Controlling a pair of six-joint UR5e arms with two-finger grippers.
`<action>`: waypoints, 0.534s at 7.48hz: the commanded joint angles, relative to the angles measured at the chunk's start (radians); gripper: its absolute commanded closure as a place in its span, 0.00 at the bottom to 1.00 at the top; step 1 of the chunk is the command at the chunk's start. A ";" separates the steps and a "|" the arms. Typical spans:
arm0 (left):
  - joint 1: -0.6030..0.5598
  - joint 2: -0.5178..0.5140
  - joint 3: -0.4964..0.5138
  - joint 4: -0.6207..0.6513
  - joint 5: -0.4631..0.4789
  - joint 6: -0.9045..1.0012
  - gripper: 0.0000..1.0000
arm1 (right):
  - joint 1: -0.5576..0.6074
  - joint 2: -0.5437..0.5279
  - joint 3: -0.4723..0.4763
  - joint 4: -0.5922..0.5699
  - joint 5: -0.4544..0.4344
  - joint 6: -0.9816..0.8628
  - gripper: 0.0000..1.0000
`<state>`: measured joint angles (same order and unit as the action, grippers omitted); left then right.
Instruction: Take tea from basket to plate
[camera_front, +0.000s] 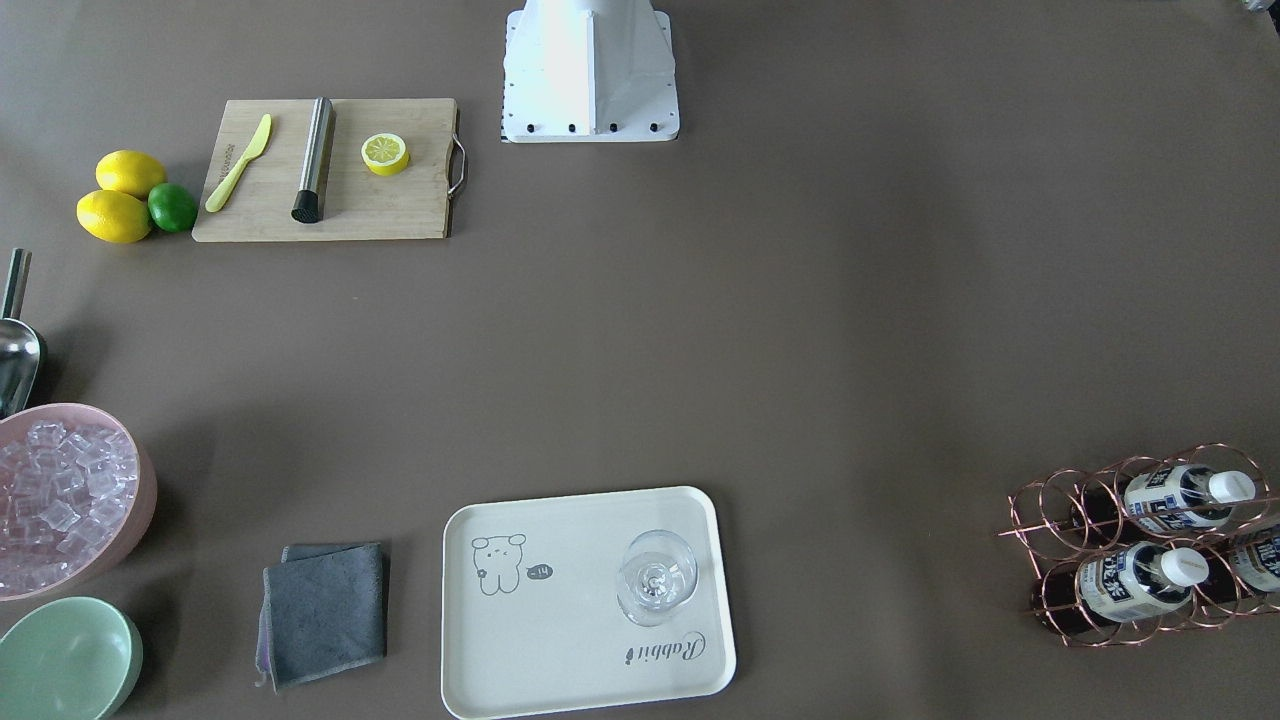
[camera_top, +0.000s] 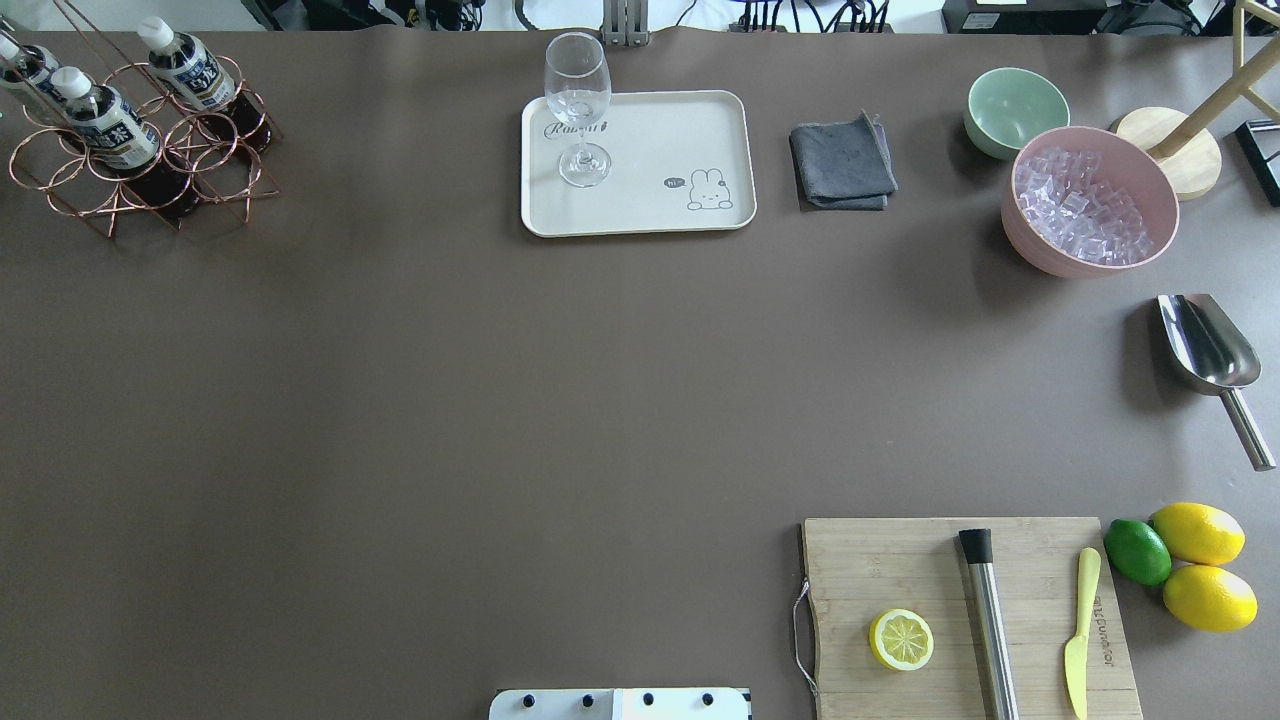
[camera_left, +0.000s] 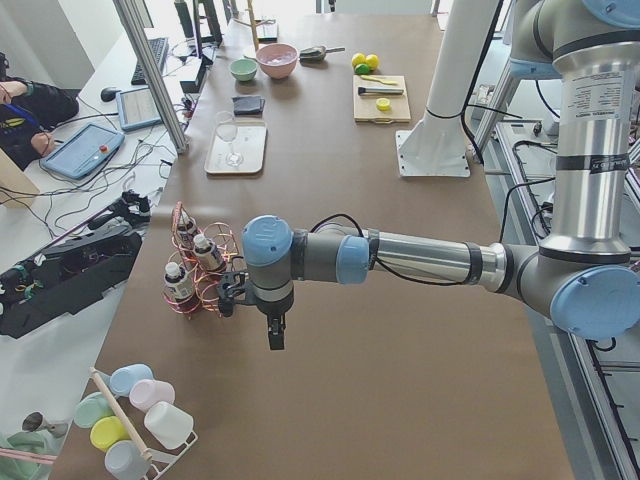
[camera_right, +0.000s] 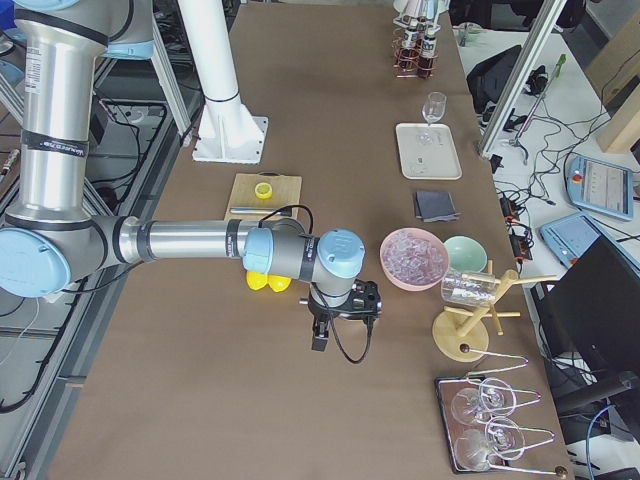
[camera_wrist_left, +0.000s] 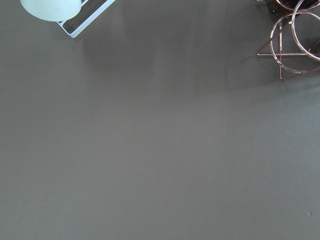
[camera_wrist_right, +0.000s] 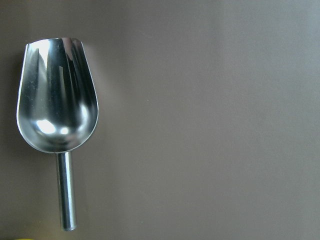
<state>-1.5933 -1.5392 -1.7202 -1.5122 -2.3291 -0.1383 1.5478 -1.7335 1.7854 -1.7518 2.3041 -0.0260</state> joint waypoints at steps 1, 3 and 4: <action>0.000 0.007 -0.001 -0.037 0.002 0.000 0.02 | 0.000 0.000 -0.001 -0.002 0.000 0.000 0.00; 0.001 -0.002 0.010 -0.036 0.001 0.000 0.02 | 0.000 0.000 -0.001 -0.002 0.000 0.000 0.00; 0.001 -0.016 -0.028 -0.036 -0.004 0.006 0.02 | 0.000 0.000 -0.001 0.000 0.000 0.000 0.00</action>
<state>-1.5926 -1.5410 -1.7145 -1.5472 -2.3283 -0.1376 1.5478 -1.7334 1.7846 -1.7531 2.3041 -0.0261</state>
